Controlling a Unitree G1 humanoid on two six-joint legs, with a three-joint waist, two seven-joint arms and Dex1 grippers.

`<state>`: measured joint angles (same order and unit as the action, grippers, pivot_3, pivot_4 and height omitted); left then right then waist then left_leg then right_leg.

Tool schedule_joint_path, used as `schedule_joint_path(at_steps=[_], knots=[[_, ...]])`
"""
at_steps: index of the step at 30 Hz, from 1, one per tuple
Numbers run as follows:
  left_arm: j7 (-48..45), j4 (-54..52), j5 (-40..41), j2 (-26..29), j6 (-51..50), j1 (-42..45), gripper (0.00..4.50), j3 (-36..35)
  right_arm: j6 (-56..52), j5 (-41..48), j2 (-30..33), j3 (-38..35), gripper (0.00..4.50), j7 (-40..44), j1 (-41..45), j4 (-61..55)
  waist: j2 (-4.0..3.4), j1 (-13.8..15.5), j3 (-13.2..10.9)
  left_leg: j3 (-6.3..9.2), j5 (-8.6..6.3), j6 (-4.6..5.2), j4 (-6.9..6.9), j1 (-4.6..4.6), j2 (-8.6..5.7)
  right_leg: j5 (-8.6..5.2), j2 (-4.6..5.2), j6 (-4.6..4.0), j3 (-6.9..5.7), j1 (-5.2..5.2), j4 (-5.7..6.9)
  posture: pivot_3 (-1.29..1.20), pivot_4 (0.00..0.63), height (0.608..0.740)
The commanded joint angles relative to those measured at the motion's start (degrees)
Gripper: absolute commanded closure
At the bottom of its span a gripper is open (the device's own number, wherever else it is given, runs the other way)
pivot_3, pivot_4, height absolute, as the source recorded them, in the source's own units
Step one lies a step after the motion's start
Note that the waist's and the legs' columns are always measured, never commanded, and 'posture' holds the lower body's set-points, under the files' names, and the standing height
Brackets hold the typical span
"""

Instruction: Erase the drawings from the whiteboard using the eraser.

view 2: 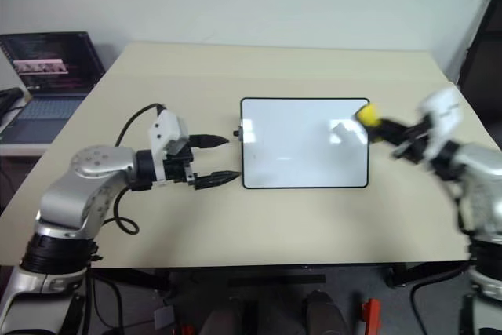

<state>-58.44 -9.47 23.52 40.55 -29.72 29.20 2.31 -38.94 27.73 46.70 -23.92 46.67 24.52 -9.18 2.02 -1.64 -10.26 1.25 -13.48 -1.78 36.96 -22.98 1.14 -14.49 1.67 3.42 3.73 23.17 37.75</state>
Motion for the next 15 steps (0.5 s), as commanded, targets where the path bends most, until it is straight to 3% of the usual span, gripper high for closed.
schedule_joint_path(at_steps=[1, 7, 15], knots=[[-0.97, -3.24, 1.07, -2.22, 0.33, 1.11, 0.0, 2.52, -0.18, -2.43, 3.42, -4.17, 4.17, -2.31, -4.61, 5.1, 0.05, 0.28, 0.03, -0.01, -0.01, 0.0, -0.01, -0.02, 0.01, -0.01, 0.0, -0.01, -0.02, -0.01, -0.04, 0.0, 0.15, 0.74], [-1.41, -2.81, 0.48, -5.8, 0.51, 2.74, 0.0, 5.94, -1.48, -7.82, 4.48, -0.36, 4.17, -6.79, -9.71, 15.92, -0.01, -0.3, 0.01, -0.18, -0.01, -0.01, 0.01, 0.01, -0.03, -0.01, 0.01, 0.01, 0.19, 0.03, 0.01, 0.0, 0.15, 0.74], [-1.09, -3.53, 0.41, -6.23, -0.09, 2.54, 0.0, 6.38, 0.63, -11.01, 3.93, 5.8, 4.17, -7.58, -3.93, 26.32, -0.23, -1.78, 0.01, -0.37, -0.01, -0.01, 0.02, 0.16, 0.27, 0.0, -0.35, -0.01, 0.39, 0.03, 0.04, 0.0, 0.15, 0.74]])
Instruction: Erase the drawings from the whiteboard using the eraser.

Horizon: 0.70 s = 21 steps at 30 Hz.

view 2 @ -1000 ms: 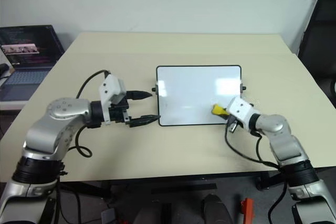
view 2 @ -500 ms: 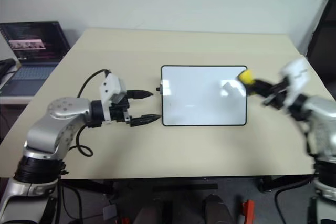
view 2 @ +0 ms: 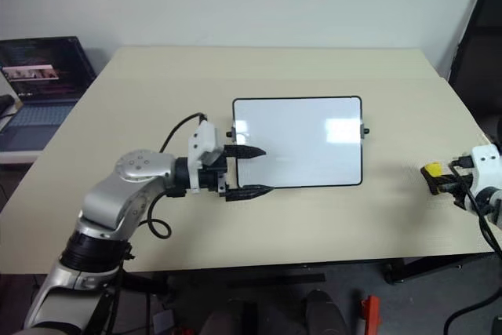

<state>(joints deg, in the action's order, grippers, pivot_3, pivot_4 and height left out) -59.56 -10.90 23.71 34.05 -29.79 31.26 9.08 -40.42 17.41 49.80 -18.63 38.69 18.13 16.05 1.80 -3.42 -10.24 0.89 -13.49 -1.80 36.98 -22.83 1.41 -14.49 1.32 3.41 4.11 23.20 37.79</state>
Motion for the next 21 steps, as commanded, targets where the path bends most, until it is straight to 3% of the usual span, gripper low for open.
schedule_joint_path(at_steps=[1, 9, 13, 17, 21], knots=[[0.14, -2.3, 0.24, 0.42, -0.16, 0.3, 0.0, -0.51, 2.63, -1.24, 0.98, 1.16, 4.17, 0.67, 2.94, 2.07, 0.0, 0.04, 0.0, 0.0, 0.0, 0.0, 0.0, 0.0, 0.01, 0.0, -0.02, 0.0, 0.0, 0.0, 0.0, 0.0, 0.15, 0.74], [1.69, -4.47, 0.61, 2.29, -1.66, -1.71, 0.0, -2.56, 5.23, -2.79, 1.14, 2.88, 1.5, 0.86, 7.08, 7.3, -0.01, 0.3, -0.01, 0.0, 0.0, 0.0, 0.0, -0.06, 0.02, 0.01, -0.02, -0.01, -0.01, 0.01, -0.08, 0.0, 0.15, 0.74], [6.05, -3.59, -0.41, 2.34, -0.22, -2.22, 0.0, -6.4, 5.14, -0.29, 0.16, 1.47, 0.09, 1.82, 8.61, 2.21, -0.02, 0.24, -0.01, 0.02, 0.0, 0.0, 0.0, -0.04, 0.04, 0.0, -0.03, -0.01, -0.02, 0.01, -0.06, 0.0, 0.15, 0.74], [18.31, 0.45, -2.21, -1.41, 3.1, -1.56, 0.0, -15.06, 5.52, 3.44, -5.3, -0.61, 0.04, -1.07, 9.21, -5.92, -0.02, 0.03, -0.01, 0.02, 0.0, 0.0, 0.0, -0.02, 0.09, 0.01, -0.06, -0.01, -0.01, 0.02, -0.01, 0.0, 0.15, 0.74], [31.83, 7.23, -6.92, -6.79, 7.56, -1.71, 0.0, -20.05, 11.95, 1.4, -13.18, -1.41, 0.04, -8.72, 8.88, -3.29, 0.01, 0.55, 0.0, 0.1, 0.0, -0.01, 0.02, -0.03, 0.1, 0.02, -0.08, -0.03, -0.07, -0.02, -0.02, 0.0, 0.15, 0.74]])
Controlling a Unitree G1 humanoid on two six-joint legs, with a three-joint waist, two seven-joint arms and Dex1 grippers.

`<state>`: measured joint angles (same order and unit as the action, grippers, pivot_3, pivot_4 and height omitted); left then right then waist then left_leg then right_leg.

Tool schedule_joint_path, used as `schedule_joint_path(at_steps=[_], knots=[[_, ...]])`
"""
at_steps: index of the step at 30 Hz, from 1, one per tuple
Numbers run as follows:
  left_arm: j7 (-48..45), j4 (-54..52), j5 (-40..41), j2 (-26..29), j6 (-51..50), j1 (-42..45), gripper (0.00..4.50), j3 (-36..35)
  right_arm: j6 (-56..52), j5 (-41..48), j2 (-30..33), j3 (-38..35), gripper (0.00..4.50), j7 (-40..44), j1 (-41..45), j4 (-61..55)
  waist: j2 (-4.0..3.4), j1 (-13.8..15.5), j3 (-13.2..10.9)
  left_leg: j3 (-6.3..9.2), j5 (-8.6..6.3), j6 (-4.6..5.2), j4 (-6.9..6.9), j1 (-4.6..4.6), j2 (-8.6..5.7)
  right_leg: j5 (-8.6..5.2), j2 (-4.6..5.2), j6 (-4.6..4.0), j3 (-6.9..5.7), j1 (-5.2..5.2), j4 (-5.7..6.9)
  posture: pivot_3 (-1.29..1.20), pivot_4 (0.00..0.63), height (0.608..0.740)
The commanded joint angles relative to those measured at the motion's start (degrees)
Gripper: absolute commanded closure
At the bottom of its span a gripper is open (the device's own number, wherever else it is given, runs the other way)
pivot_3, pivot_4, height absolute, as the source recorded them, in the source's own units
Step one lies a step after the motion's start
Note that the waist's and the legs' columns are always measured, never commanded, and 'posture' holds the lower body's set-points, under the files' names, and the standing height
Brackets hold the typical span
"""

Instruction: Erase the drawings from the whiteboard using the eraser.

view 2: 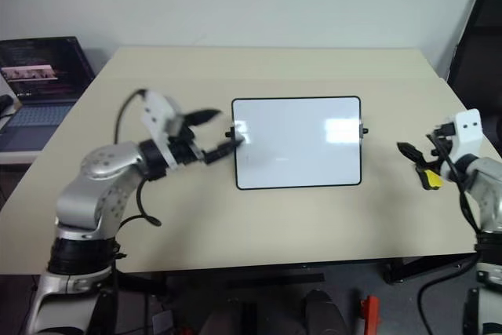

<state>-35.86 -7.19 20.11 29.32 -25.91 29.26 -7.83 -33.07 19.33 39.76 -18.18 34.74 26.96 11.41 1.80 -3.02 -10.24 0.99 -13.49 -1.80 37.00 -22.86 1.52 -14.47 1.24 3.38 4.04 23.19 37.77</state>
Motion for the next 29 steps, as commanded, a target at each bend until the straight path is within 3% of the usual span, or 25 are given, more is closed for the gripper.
schedule_joint_path(at_steps=[1, 13, 22, 29], knots=[[10.81, 5.28, -4.94, -3.13, 5.15, 0.13, 0.0, -3.38, 6.62, -1.03, -4.95, -2.16, 0.04, -6.56, 0.02, 2.82, 0.0, 0.27, 0.0, -0.02, 0.0, 0.0, 0.0, -0.02, -0.01, 0.01, 0.02, 0.0, 0.01, 0.01, -0.01, 0.0, 0.15, 0.74], [25.09, 17.44, -16.94, -14.81, 17.37, -5.6, 0.0, 3.1, 19.21, -1.81, -13.71, -2.28, 0.04, -12.58, -1.66, 11.56, -0.01, 1.14, 0.01, -0.07, -0.05, -0.09, -0.04, -0.04, -0.06, 0.03, 0.1, -0.01, 0.02, 0.05, -0.02, 0.0, 0.15, 0.74], [27.99, 26.09, -19.03, -16.91, 22.78, -5.09, 0.0, 4.02, 24.51, -4.81, -18.21, 0.49, 0.04, -16.37, -1.8, 12.33, -0.03, 1.05, 0.01, -0.07, -0.05, -0.09, -0.01, 0.0, -0.04, 0.06, 0.04, -0.05, 0.02, 0.05, 0.09, 0.0, 0.15, 0.74], [28.29, 26.96, -18.88, -18.76, 22.75, -5.27, 0.0, 4.73, 27.84, -6.01, -17.62, 0.41, 0.04, -18.5, -2.03, 14.86, -0.04, 1.22, 0.02, -0.05, -0.05, -0.09, -0.01, 0.0, -0.04, 0.06, 0.05, -0.05, 0.01, 0.04, 0.07, 0.0, 0.15, 0.74]])
